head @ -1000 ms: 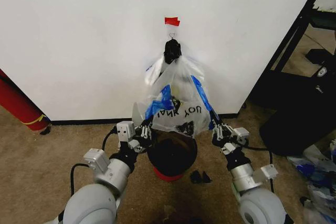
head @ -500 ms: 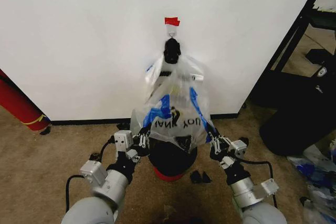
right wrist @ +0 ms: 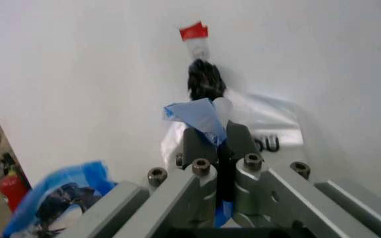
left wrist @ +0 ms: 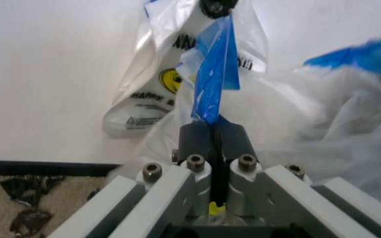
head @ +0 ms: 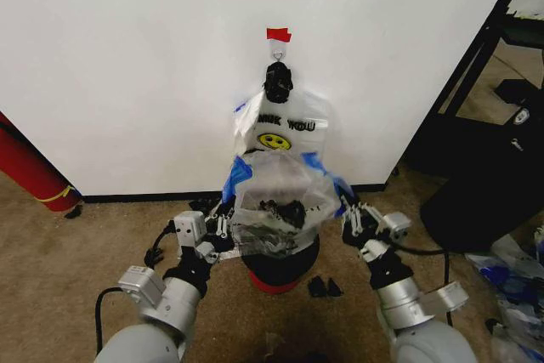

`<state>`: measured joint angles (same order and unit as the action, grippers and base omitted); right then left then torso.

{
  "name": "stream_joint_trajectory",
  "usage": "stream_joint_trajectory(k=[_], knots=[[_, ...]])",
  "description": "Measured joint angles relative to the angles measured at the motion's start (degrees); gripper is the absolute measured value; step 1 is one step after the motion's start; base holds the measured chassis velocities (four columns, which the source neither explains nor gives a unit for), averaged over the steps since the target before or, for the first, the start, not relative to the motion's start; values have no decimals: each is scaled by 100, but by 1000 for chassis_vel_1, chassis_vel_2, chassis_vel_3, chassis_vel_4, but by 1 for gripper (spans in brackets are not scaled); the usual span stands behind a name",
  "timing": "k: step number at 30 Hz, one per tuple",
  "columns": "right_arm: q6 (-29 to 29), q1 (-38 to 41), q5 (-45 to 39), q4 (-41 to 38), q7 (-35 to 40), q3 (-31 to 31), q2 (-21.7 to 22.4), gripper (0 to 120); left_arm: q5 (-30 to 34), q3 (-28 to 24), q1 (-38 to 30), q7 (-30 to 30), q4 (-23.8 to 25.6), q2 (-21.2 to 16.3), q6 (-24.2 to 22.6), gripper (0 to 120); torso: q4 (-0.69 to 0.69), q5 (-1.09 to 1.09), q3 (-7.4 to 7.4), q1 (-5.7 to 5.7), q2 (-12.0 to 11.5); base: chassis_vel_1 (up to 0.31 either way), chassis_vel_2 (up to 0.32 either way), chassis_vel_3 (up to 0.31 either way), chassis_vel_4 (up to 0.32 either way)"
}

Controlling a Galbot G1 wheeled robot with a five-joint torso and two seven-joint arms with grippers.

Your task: Pick up the garbage bag from the wall and place it over the trash bin.

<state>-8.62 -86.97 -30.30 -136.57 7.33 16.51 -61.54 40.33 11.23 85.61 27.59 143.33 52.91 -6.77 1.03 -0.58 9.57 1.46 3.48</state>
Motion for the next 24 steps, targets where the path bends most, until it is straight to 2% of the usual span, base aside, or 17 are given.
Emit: stream_joint_trajectory(k=[8, 14, 19, 24], knots=[[-24, 180, -3, 215, -23, -50, -31, 0, -30, -121, -172, -69, 0, 232, 146, 0, 1, 0, 0, 0, 0, 0, 0, 0, 0], [-86, 473, -50, 576, -41, -168, -33, 0, -567, -373, -264, -244, -337, 509, 522, 0, -1, 1, 0, 0, 0, 0, 0, 0, 0], [-69, 535, -134, 543, -39, -132, 0, 0, -430, -551, -524, -235, -495, 652, 507, 0, 1, 1, 0, 0, 0, 0, 0, 0, 0], [-115, 451, -96, 709, -67, -152, -50, 0, -258, -583, -483, -167, -634, 733, 502, 0, 0, 1, 0, 0, 0, 0, 0, 0, 0]])
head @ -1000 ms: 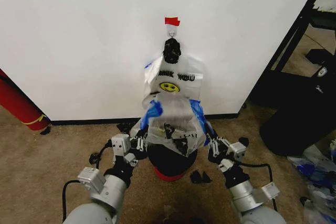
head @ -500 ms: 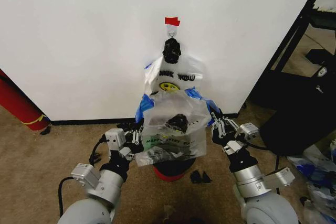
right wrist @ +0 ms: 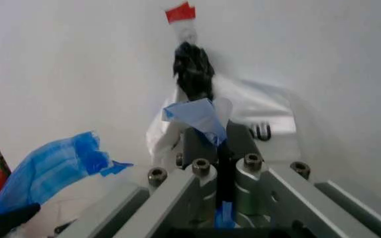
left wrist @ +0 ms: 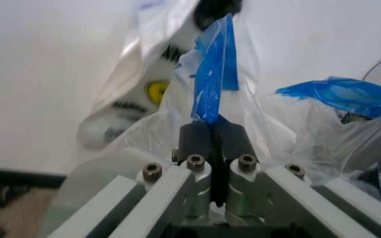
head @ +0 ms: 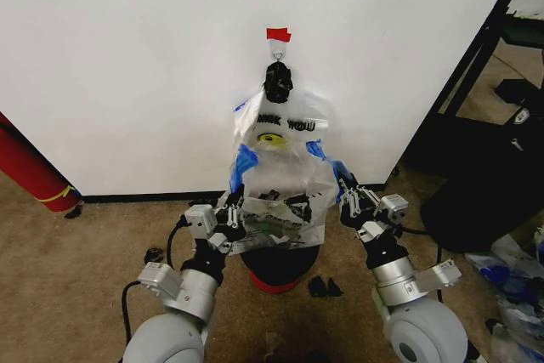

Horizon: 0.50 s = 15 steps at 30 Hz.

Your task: Pick up the garbage bag from the wall and place it over the trash bin.

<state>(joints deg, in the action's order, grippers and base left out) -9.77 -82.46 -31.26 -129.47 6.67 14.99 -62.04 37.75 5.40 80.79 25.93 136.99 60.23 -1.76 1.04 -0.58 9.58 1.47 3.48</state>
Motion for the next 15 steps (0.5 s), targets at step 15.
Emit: stream_joint_trajectory(k=[15], knots=[[-210, -161, 348, 733, -68, -242, -283, 0, 70, -80, 265, 415, -755, 558, 133, 0, 0, 0, 0, 0, 0, 0, 0, 0, 0]])
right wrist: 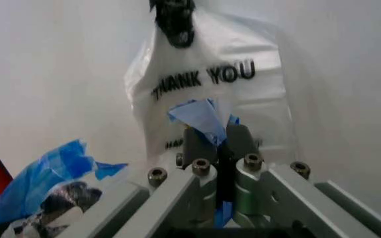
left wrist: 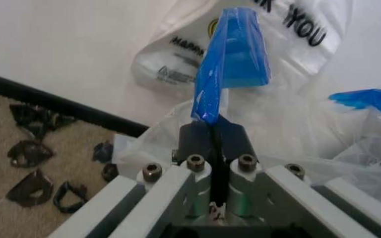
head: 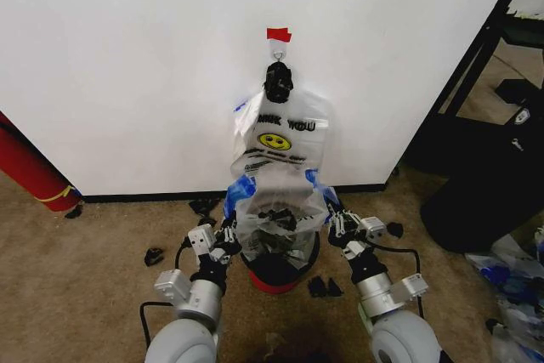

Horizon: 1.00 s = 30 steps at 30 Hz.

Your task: Pick up the garbage bag from the wall and place it over the trash bin.

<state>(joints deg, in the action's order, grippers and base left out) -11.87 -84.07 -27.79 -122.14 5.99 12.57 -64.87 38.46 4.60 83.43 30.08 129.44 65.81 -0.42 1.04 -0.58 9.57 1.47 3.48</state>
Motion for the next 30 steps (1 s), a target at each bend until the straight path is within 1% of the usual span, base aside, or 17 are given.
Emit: stream_joint_trajectory(k=[5, 7, 13, 18, 19, 23, 26, 27, 30], knots=[[-110, -273, 220, 178, -4, -29, -109, 0, -282, -22, 299, 34, -21, 98, -6, 0, 0, 0, 0, 0, 0, 0, 0, 0, 0], [-145, -482, 391, 265, 34, -56, -185, 0, -488, -33, 586, 62, 5, 106, -21, 0, 0, 0, 0, 0, 0, 0, 0, 0, 0], [-25, -664, 495, 258, 244, -69, -187, 0, -623, -76, 899, 140, 107, 133, -170, 0, 0, 1, 0, 0, 0, 0, 0, 0, 0], [377, -857, 545, 64, 486, -74, -81, 0, -670, -253, 1102, 420, 241, 151, -555, 0, 0, 0, 0, 0, 0, 0, 0, 0, 0], [377, -857, 545, 64, 486, -74, -81, 0, -670, -253, 1102, 420, 241, 151, -555, 0, 0, 0, 0, 0, 0, 0, 0, 0, 0], [891, -933, 521, -160, 752, -40, 67, 0, -664, -312, 1094, 724, 370, 146, -858, 0, 0, 0, 0, 0, 0, 0, 0, 0, 0], [1306, -972, 448, -318, 970, 3, 157, 0, -651, -321, 1130, 875, 392, 148, -943, 0, 0, 0, 0, 0, 0, 0, 0, 0, 0], [1306, -972, 448, -318, 970, 3, 157, 0, -651, -321, 1130, 875, 392, 148, -943, 0, 0, 0, 0, 0, 0, 0, 0, 0, 0], [1678, -995, 410, -415, 1157, 39, 219, 0, -620, -377, 1182, 917, 334, 197, -1004, 0, 0, 1, 0, 0, 0, 0, 0, 0, 0]])
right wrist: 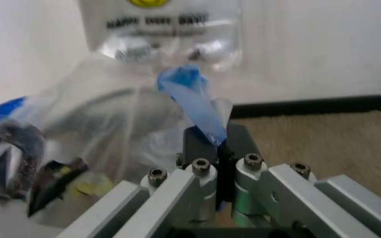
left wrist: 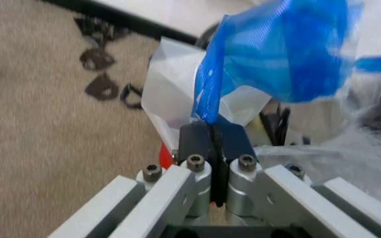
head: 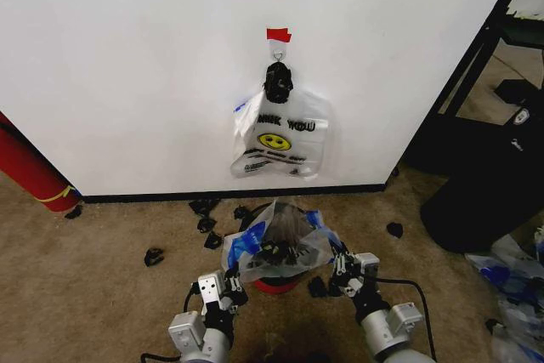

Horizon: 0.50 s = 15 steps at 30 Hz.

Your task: Pick up the garbage bag from the wall and place it over the trash bin.

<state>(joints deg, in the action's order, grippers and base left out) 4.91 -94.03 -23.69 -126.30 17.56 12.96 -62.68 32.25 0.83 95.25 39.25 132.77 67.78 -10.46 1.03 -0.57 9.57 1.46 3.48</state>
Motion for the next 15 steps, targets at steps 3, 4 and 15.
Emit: stream_joint_trajectory(k=[3, 4, 15], knots=[[194, 28, -20, 33, 139, -19, 12, 0, 55, -160, -28, -13, -192, 98, -115, 0, 1, 0, 0, 0, 0, 0, 0, 0, 0], [227, 55, -17, 74, 164, -38, 10, 0, 64, -214, -61, -15, -273, 164, -136, 0, 0, 0, 0, 0, 0, 0, 0, 0, 0], [418, 479, -100, 527, 313, -131, -18, 0, 157, -227, -208, 147, -604, 257, -178, 0, 0, 0, 1, 0, 0, 0, 0, 0, 0]])
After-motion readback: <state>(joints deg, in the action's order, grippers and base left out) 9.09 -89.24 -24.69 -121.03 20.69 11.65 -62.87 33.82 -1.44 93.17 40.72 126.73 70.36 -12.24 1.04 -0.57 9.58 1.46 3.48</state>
